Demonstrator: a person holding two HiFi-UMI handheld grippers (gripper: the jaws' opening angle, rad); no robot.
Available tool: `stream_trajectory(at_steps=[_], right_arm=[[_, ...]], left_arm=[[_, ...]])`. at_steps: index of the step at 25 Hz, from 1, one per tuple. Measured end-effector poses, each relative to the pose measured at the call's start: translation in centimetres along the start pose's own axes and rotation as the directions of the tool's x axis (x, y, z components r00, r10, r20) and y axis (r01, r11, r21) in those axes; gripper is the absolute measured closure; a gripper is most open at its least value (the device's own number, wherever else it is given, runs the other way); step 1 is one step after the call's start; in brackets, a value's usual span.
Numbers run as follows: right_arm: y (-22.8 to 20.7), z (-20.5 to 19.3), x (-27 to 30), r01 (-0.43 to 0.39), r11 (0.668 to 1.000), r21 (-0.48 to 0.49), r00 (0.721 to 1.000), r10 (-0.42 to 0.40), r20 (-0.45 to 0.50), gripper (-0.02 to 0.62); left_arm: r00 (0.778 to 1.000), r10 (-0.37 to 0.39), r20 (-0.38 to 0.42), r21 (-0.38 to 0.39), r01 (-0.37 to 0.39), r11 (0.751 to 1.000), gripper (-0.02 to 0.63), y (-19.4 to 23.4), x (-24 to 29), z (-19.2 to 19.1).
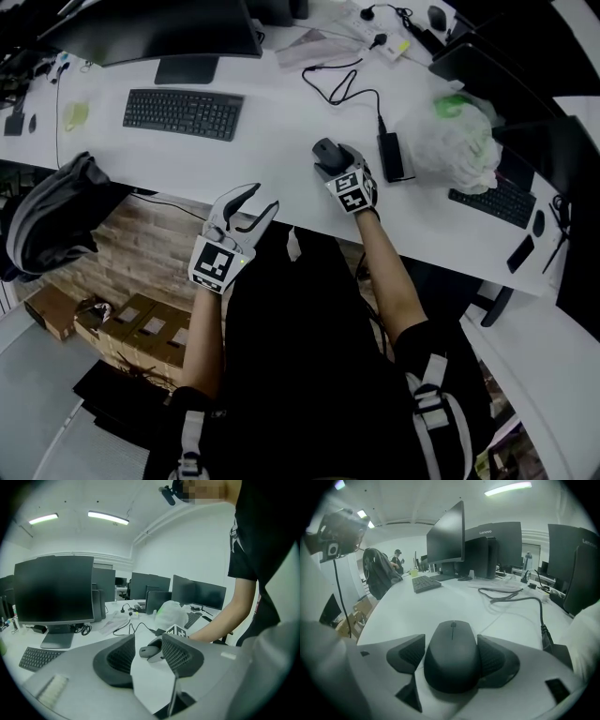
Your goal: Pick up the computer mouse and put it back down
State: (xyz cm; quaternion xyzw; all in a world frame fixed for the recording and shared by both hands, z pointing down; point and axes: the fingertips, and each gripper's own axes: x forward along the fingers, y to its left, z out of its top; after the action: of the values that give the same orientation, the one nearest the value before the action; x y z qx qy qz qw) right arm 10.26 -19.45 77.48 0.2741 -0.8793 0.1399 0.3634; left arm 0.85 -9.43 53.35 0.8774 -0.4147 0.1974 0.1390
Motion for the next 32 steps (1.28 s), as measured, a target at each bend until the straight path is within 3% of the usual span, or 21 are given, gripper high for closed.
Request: stream_trajectory(at_steps=[3, 7, 17, 21, 25, 32], right_arm=[[0.6, 0.0, 0.1, -0.036, 0.999, 0.009, 0.999, 0.035, 0.026, 0.210], [0.4, 0.4, -0.8, -0.070, 0.995, 0.071, 0.994, 0.063, 0.088, 0.209], [-0.1, -2.5, -5.2, -0.025, 0.978, 0.206, 0.996, 0.007, 0.087, 0.244], [0.3, -2.5, -6.5, -0.032, 0.970, 0.241, 0.996, 0.011, 0.088, 0.386], [1.0, -2.1, -7.3, -0.013, 0.972, 0.233, 0.997, -0.004, 0.072, 0.578], [1.3, 0.3, -9.8, 0.052, 0.976, 0.212, 0.992, -0.075, 0.101, 0.592]], left_arm=[[1.000, -0.003, -0.005, 0.007, 0.003, 1.000, 0.433, 0.0, -0.2, 0.2], [1.000, -0.020, 0.002, 0.027, 0.020, 0.999, 0.433, 0.1, 0.1, 1.1], [0.995, -0.097, 0.031, 0.070, 0.095, 0.993, 0.433, 0.2, 1.9, 3.2], [0.990, -0.136, 0.034, 0.079, 0.133, 0.988, 0.433, 0.4, 2.2, 3.4], [0.986, -0.164, 0.037, 0.093, 0.160, 0.983, 0.433, 1.0, 2.3, 3.6], [0.972, -0.227, 0.063, 0.108, 0.219, 0.970, 0.450, 1.9, 2.4, 4.1]])
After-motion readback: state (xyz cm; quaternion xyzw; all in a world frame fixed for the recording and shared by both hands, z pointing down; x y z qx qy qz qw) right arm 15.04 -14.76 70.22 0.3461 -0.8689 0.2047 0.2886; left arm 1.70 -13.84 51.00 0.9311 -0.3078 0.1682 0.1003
